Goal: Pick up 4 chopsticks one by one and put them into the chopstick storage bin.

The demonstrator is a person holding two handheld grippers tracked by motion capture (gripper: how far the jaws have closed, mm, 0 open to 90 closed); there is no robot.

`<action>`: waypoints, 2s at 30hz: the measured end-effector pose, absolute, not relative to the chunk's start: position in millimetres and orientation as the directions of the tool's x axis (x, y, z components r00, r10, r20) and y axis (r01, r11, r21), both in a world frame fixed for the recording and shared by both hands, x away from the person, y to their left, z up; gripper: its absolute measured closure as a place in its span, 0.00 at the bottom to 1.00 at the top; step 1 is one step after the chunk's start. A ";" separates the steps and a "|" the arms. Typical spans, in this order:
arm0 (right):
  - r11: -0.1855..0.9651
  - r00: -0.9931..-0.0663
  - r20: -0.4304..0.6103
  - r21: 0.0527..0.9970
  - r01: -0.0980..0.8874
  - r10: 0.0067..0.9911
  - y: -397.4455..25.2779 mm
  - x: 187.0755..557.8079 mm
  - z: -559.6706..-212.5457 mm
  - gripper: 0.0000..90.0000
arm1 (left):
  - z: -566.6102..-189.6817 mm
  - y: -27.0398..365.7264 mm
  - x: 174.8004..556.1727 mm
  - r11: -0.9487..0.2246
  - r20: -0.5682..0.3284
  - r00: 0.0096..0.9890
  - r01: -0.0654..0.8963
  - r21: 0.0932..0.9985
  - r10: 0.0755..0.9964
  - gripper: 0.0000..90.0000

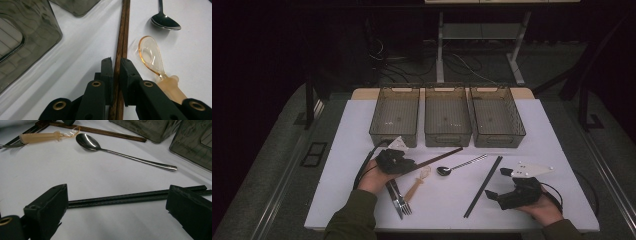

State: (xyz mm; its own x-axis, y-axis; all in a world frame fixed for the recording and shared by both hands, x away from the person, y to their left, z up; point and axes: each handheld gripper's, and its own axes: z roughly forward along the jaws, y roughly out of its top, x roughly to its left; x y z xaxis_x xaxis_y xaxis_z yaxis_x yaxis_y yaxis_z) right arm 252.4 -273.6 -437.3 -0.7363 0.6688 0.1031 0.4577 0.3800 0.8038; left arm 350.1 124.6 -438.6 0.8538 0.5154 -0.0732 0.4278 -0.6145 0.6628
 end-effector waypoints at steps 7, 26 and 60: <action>0.380 -0.736 0.104 0.804 0.458 0.668 -273.6 252.2 -437.2 0.05 | -439.7 123.0 349.7 -0.611 -0.071 0.846 0.438 0.660 0.529 0.90; 0.386 -0.739 0.100 0.802 0.456 0.666 -273.1 252.4 -437.5 0.05 | -443.9 121.2 351.4 -0.641 -0.027 0.871 0.382 0.666 0.491 0.92; 0.380 -0.738 0.104 0.804 0.458 0.667 -273.5 252.2 -437.2 0.05 | -416.4 131.7 341.7 -0.579 -0.041 0.894 0.324 0.749 0.447 0.94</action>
